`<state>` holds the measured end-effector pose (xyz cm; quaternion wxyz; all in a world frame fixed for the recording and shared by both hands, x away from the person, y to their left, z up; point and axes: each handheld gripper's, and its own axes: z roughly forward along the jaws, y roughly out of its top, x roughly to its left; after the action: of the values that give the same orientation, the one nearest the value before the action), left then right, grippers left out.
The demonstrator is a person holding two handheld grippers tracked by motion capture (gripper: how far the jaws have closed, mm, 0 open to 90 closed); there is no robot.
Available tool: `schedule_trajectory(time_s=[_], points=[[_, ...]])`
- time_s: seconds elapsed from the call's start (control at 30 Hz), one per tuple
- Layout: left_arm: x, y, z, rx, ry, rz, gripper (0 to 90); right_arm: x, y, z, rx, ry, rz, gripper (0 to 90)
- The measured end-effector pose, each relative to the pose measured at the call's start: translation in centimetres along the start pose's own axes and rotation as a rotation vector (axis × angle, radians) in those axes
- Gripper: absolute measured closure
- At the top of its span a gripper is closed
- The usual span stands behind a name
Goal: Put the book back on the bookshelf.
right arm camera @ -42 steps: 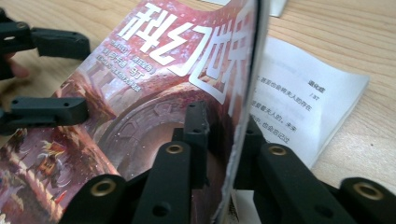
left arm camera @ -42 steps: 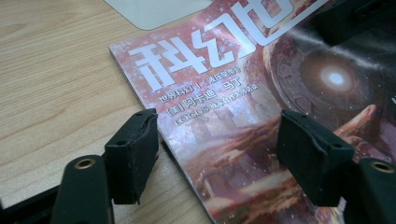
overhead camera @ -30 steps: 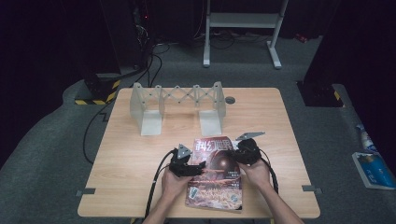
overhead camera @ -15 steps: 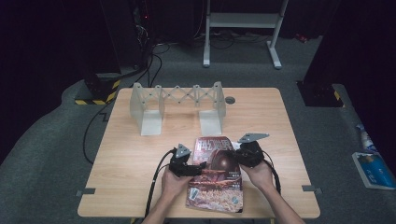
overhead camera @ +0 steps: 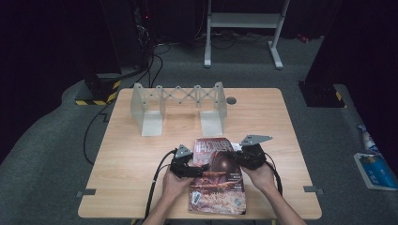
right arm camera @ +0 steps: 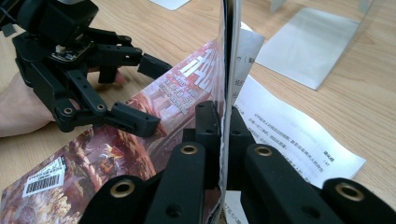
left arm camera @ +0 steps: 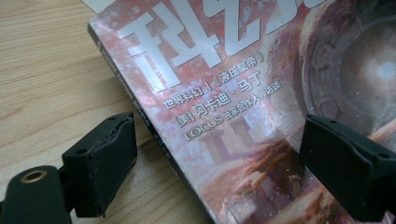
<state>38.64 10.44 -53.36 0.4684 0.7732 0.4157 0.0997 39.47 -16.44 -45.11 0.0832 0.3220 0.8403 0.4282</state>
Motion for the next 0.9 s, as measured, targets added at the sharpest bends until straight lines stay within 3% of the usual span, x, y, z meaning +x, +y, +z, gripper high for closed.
schedule_trajectory(time_s=[0.27, 0.37, 0.7, 0.9], points=[[0.3, 0.1, -0.1, -0.004, -0.075, -0.031, 9.0, 0.6, 0.4, -0.2, -0.036, 0.024, -0.051, 88.3], [0.4, 0.1, 0.0, 0.008, -0.073, -0.037, 9.2, 0.7, 0.6, 0.0, -0.036, 0.024, -0.070, 88.3], [0.5, 0.0, -0.4, 0.014, -0.063, -0.046, 19.3, -0.4, -0.3, 0.6, -0.034, 0.036, -0.017, 88.1], [0.5, -0.1, -0.5, 0.013, -0.036, -0.029, 28.6, -0.7, -0.6, 1.2, -0.012, 0.014, -0.017, 88.0]])
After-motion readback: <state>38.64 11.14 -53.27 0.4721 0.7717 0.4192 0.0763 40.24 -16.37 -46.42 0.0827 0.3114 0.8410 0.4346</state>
